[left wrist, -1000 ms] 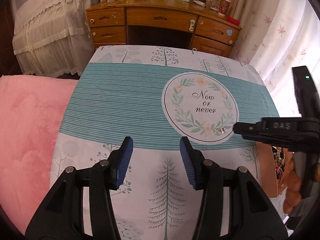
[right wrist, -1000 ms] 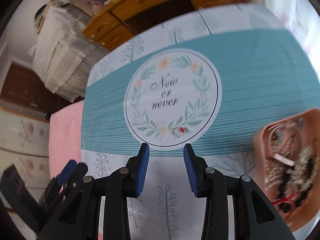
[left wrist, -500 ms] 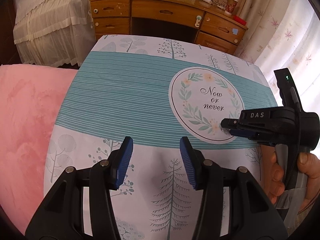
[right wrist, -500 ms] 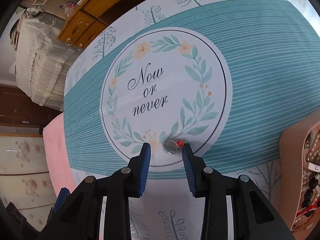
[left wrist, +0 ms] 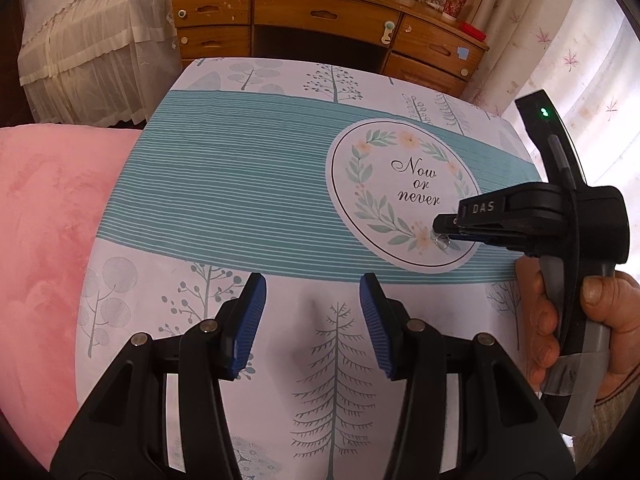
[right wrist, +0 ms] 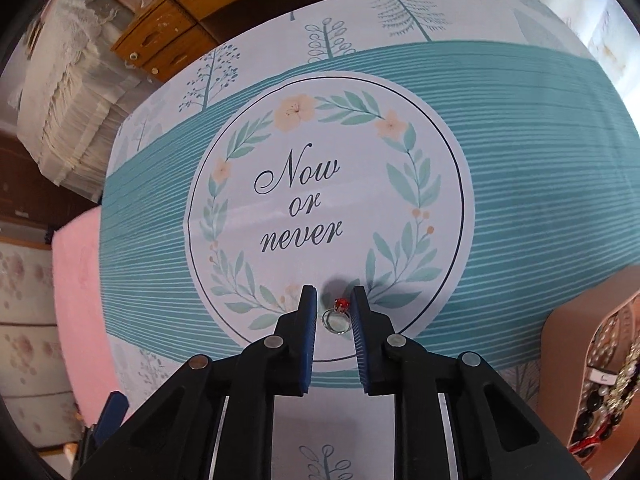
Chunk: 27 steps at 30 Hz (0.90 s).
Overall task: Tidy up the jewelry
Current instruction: 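Carry the silver ring with the right gripper over the tray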
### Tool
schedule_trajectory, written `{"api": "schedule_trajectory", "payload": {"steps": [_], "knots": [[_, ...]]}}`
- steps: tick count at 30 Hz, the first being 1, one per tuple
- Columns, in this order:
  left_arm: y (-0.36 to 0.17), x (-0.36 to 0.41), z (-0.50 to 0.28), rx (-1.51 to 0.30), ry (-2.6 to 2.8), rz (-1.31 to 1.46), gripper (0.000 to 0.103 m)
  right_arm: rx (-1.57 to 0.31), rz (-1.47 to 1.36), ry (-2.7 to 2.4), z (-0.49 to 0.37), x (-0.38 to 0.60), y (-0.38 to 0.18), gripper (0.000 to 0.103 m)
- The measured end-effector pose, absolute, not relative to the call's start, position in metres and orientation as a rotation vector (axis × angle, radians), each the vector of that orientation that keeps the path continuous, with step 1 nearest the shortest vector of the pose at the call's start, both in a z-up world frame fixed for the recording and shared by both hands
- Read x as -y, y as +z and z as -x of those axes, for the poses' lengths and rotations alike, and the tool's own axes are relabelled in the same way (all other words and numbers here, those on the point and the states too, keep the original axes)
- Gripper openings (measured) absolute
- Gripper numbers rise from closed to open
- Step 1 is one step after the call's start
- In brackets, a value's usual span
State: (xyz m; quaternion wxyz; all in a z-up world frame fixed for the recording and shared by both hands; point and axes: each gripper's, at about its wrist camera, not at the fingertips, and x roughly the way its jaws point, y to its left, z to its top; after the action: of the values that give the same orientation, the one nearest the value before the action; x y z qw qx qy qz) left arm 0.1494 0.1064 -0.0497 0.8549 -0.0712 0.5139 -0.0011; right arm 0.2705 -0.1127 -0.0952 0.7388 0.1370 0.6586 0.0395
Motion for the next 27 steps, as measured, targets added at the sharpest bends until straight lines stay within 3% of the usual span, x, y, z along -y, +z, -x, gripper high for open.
{"api": "schedule_trajectory", "payload": {"steps": [2, 11, 17, 22, 27], "knots": [[-0.049, -0.106, -0.149, -1.079, -0.003, 0.148, 0.046, -1.442, -0.248, 0.083, -0.272, 0.107, -0.095, 0.008], [-0.042, -0.100, -0.148, -1.076, -0.013, 0.136, 0.046, -1.412, -0.270, 0.125, -0.261, 0.121, -0.083, 0.008], [-0.027, -0.080, -0.146, -1.059, -0.048, 0.105, 0.046, -1.360, -0.296, 0.182, -0.228, 0.153, -0.042, 0.008], [-0.012, -0.052, -0.141, -1.028, -0.091, 0.068, 0.068, -1.305, -0.327, 0.211, -0.180, 0.187, -0.005, 0.008], [-0.005, -0.010, -0.135, -1.020, -0.147, -0.005, 0.074, -1.260, -0.348, 0.181, -0.139, 0.236, 0.019, 0.008]]}}
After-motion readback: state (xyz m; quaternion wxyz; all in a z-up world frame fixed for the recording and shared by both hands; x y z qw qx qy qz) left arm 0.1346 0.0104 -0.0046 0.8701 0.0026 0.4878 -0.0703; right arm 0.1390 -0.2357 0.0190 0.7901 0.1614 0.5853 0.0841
